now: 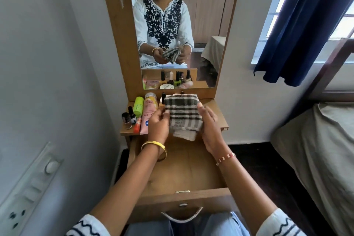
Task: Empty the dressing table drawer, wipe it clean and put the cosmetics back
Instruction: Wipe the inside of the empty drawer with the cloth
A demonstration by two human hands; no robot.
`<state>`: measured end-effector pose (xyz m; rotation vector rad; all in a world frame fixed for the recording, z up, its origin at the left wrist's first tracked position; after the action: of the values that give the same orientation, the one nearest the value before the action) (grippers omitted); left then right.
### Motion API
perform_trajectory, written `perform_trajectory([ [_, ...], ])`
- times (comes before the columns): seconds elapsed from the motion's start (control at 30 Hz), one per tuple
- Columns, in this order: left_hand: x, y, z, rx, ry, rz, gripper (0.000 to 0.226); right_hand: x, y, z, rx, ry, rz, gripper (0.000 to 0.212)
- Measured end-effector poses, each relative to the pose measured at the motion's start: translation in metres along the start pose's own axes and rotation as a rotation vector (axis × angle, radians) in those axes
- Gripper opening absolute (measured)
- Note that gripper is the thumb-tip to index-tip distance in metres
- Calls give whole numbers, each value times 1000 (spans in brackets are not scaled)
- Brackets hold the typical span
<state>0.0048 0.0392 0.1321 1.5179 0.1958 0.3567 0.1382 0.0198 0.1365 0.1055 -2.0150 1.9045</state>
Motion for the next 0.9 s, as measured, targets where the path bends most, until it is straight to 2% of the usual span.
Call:
perform_trajectory([
  [0.13, -20, -4, 10, 62, 79, -63, 30, 9, 9, 17, 105, -84, -31, 21],
  [0.27, -34, -15, 14, -24, 127, -86, 27, 11, 18, 26, 194, -149, 45, 26],
  [0.37, -41, -24, 16, -65, 134, -156, 21, 11, 23, 32, 212, -150, 101, 28],
  [0.5, -49, -28, 19, 5, 141, -267, 12, 6, 28, 38, 156, -82, 219, 29],
  [0.57, -52, -28, 20, 33, 103, -268, 7, 3, 28, 40, 108, -72, 298, 29],
  [0.73, -57, -28, 22, -18, -41, -129, 18, 2, 23, 41, 85, -92, 325, 29],
  [0.83, -63, -30, 25, -72, -119, -80, 5, 3, 23, 40, 58, -81, 323, 29],
  [0.9, -66, -31, 27, -82, -141, -51, 7, 3, 28, 35, -17, -24, 440, 30],
])
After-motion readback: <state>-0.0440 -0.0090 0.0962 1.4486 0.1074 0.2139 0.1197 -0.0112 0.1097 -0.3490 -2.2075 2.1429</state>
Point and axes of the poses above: each hand's wrist, its own z-axis away from the middle knuckle, its own x-axis out of the palm, y = z × x, the point moved 2 cm from there along -z, towards the middle knuckle, and after that the axes turned 7 degrees about y, right-handed, at the moved point
